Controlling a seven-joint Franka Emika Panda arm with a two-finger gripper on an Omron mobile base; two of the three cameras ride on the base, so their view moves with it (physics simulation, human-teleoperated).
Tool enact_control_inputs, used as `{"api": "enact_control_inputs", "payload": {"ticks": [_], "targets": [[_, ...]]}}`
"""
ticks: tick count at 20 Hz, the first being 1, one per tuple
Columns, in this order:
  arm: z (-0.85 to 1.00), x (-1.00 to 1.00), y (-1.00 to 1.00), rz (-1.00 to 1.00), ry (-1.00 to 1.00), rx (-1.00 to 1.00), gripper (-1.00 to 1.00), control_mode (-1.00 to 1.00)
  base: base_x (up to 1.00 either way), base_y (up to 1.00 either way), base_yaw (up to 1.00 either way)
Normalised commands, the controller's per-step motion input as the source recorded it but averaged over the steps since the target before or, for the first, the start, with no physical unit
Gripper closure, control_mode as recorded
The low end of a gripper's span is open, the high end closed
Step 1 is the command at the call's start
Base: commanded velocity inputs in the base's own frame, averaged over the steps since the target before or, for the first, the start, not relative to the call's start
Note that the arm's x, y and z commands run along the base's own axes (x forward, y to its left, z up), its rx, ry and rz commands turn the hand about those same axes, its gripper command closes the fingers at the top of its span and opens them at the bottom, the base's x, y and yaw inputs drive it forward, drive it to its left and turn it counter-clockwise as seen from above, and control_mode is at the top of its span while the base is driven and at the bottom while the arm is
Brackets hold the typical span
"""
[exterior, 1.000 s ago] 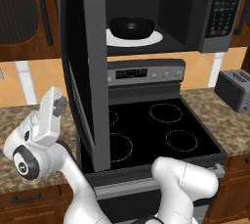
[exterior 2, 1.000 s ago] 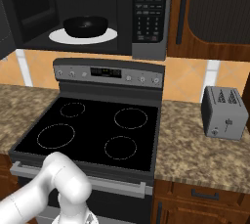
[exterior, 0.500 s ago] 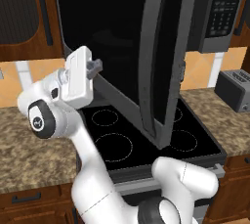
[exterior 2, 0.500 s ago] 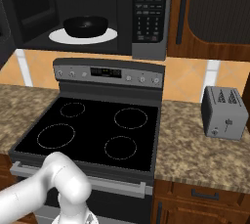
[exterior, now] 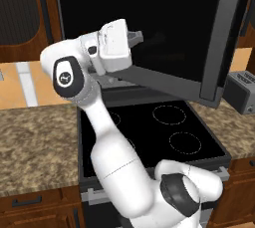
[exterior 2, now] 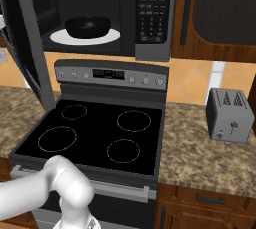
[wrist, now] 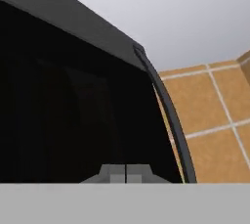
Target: Open the microwave, place the bowl with waffle inside the microwave, then close the microwave door and turn it on.
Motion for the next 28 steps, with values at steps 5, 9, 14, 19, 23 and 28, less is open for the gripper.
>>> {"api": "enact_control_inputs", "payload": {"ticks": [5,9,14,19,23,28], "targets": [[0.0,0.72,-0.61,0.33,0.55,0.09,1.0,-1.0,0.0,0.0,0.0],[0.0,0.65,-0.49,0.48,0.38,0.07,1.0,-1.0,0.0,0.0,0.0],[0.0,0.57,-0.39,0.55,0.31,0.12,1.0,-1.0,0.0,0.0,0.0],[0.0,0.65,-0.44,0.53,0.27,0.13,1.0,-1.0,0.0,0.0,0.0],[-0.04,0.9,-0.38,0.5,0.2,0.06,1.0,-1.0,0.0,0.0,0.0],[-0.12,1.0,-0.38,0.49,0.14,0.17,1.0,-1.0,0.0,0.0,0.0]]}}
